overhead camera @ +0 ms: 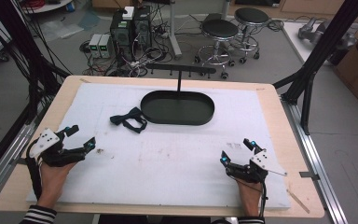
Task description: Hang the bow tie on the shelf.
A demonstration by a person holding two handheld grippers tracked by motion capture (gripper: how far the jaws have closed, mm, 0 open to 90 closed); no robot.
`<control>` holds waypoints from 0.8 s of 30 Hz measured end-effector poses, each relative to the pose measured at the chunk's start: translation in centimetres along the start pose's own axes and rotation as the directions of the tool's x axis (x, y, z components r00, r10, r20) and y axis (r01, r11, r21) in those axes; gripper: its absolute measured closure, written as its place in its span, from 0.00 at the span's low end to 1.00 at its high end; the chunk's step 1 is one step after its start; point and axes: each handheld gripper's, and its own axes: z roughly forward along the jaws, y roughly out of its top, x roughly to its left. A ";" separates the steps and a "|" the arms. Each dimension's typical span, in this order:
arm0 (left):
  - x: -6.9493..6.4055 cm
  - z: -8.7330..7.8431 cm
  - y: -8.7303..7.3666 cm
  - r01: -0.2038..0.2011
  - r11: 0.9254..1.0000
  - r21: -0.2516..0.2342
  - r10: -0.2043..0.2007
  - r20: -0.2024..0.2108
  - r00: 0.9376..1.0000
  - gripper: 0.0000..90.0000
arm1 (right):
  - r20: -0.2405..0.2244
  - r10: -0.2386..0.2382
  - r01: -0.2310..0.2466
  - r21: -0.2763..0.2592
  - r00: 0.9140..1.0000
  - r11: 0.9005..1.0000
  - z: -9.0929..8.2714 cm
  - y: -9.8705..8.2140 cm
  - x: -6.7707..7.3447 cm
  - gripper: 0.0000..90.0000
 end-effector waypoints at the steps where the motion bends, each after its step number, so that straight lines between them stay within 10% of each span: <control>1: 0.1 0.1 0.3 0.002 1.000 0.008 -0.002 0.001 1.000 0.16 | 0.000 -0.001 0.001 0.000 1.000 1.000 0.0 0.0 0.0 0.04; 24: 1.8 4.7 6.1 -0.052 0.982 0.184 0.049 0.017 0.999 0.16 | 0.002 0.010 -0.010 0.003 1.000 1.000 0.0 0.0 0.0 0.04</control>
